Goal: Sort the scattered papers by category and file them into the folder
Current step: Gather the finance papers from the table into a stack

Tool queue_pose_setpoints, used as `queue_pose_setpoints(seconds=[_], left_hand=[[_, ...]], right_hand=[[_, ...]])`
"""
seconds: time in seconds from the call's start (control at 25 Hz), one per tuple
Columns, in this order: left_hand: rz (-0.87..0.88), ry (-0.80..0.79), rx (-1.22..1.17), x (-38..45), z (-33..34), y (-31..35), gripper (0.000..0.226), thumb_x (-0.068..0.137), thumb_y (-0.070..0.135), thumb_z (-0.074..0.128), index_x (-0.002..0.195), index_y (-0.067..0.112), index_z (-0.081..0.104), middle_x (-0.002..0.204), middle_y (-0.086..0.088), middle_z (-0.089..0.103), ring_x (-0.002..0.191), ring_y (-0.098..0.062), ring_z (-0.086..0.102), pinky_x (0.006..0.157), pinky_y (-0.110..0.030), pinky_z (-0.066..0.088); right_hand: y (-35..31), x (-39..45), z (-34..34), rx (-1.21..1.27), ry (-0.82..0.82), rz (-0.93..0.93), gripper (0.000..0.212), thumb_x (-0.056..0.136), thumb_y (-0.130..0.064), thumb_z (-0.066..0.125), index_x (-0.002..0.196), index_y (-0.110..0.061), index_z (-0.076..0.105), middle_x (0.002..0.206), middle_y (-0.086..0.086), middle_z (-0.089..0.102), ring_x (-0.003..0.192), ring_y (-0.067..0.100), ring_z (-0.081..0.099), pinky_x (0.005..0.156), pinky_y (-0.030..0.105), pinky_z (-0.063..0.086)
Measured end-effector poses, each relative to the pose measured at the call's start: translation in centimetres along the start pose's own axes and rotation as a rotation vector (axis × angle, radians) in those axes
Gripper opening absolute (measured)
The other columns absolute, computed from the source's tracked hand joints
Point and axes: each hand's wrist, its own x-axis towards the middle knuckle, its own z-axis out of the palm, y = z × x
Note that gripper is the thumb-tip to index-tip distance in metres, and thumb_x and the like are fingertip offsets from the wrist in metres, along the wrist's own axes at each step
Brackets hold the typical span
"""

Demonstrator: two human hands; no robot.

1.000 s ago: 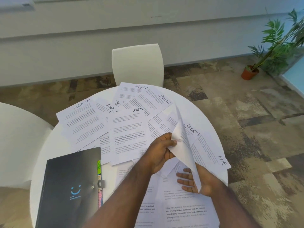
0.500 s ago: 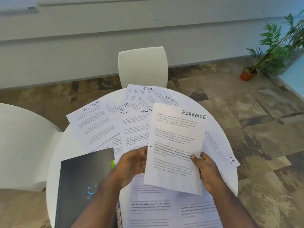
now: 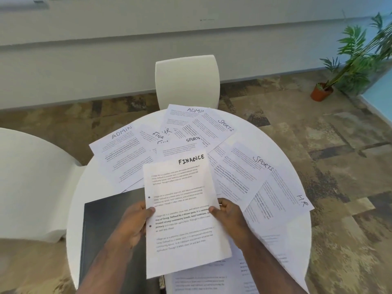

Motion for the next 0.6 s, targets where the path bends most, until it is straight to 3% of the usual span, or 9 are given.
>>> queue_pose_setpoints(seconds=[0.12,0.24,0.32,0.44,0.6], left_hand=[[-0.027,0.040,-0.092,0.1,-2.4,-0.9,0.023,0.100,0.000,0.050,0.113,0.007,0.068,0.106,-0.015,0.077,0.090,-0.032,0.075,0.070,-0.044,0.061],[-0.041,0.128,-0.179,0.2,-5.0,-1.6,0.022,0.099,-0.001,0.051,0.112,0.009,0.067,0.103,-0.014,0.077,0.087,-0.034,0.076,0.064,-0.044,0.061],[-0.031,0.175,-0.196,0.2,-6.2,-1.8,0.022,0.098,-0.002,0.053,0.110,0.010,0.067,0.101,-0.012,0.078,0.086,-0.032,0.076,0.064,-0.043,0.061],[-0.012,0.219,-0.207,0.4,-7.4,-2.1,0.021,0.098,-0.001,0.053,0.107,0.011,0.068,0.100,-0.011,0.078,0.082,-0.028,0.077,0.063,-0.041,0.061],[0.015,0.232,-0.219,0.6,-8.6,-2.5,0.023,0.098,-0.001,0.053,0.110,0.012,0.067,0.104,-0.009,0.078,0.086,-0.027,0.076,0.064,-0.038,0.060]], right_hand=[[-0.2,0.8,1.1,-0.055,-0.045,0.064,0.016,0.097,-0.028,0.061,0.105,-0.018,0.070,0.095,0.000,0.078,0.084,0.018,0.074,0.066,0.030,0.058],[-0.3,2.6,1.7,-0.312,0.079,-0.009,0.023,0.094,-0.038,0.062,0.113,-0.025,0.065,0.117,-0.002,0.070,0.102,0.017,0.067,0.088,0.042,0.056],[-0.3,4.3,2.1,-0.622,0.170,-0.080,0.045,0.089,-0.041,0.066,0.129,-0.026,0.055,0.132,-0.002,0.057,0.119,0.019,0.056,0.098,0.041,0.049],[-0.6,6.9,3.2,-1.036,0.245,-0.080,0.072,0.086,-0.051,0.062,0.146,-0.023,0.036,0.148,0.003,0.041,0.130,0.027,0.046,0.100,0.046,0.045],[-0.6,9.5,5.2,-1.253,0.306,0.063,0.095,0.084,-0.070,0.052,0.153,-0.017,0.017,0.150,0.012,0.036,0.131,0.031,0.044,0.098,0.048,0.043]])
